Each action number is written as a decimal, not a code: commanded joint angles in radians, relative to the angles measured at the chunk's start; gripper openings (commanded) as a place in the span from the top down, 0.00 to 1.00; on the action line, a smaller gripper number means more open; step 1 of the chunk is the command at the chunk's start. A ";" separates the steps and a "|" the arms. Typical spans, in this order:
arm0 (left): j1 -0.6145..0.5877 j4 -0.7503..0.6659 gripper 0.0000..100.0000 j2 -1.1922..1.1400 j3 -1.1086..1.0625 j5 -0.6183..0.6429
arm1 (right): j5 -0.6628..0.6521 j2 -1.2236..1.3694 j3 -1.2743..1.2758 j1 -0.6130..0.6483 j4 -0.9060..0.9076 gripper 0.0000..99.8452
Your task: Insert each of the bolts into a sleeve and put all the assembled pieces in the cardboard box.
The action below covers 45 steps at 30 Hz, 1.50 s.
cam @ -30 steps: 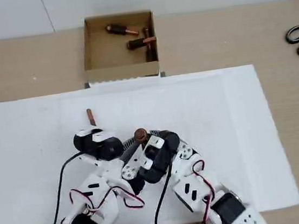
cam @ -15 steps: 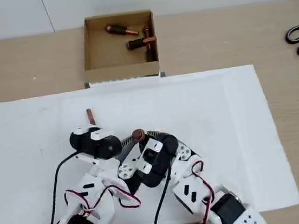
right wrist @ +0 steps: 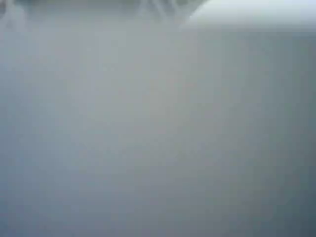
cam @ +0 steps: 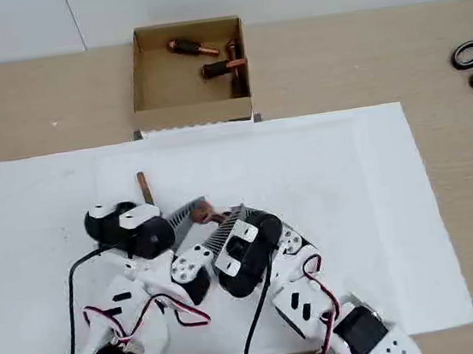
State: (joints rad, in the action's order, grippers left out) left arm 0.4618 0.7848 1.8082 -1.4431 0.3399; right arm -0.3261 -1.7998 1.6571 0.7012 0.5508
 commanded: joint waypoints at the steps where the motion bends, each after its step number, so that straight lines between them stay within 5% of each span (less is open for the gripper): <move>1: -0.023 0.031 0.80 0.012 0.053 -0.017 | -0.008 -0.012 -0.029 0.008 -0.015 1.00; 17: -0.020 0.075 0.80 0.012 0.058 0.038 | -0.008 -0.012 -0.011 0.008 -0.015 1.00; 23: -0.181 0.074 0.88 0.012 0.151 0.002 | -0.008 -0.012 -0.018 -0.002 -0.015 1.00; 26: -0.301 0.074 1.00 0.012 0.150 -0.095 | -0.003 -0.012 -0.020 -0.059 -0.015 1.00; 31: -0.453 0.115 0.99 0.012 0.085 -0.203 | 0.026 -0.012 -0.041 -0.202 -0.005 1.00; 36: -0.468 0.178 0.99 0.012 -0.028 -0.224 | 0.207 0.001 -0.170 -0.346 0.077 1.00; 45: -0.470 0.173 0.99 0.012 -0.166 -0.230 | 0.247 0.288 -0.559 -0.406 0.117 1.00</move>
State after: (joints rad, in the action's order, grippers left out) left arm -0.0046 0.9613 1.8098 -1.6057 0.1174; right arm -0.1128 -1.6556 1.3042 0.3099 0.6690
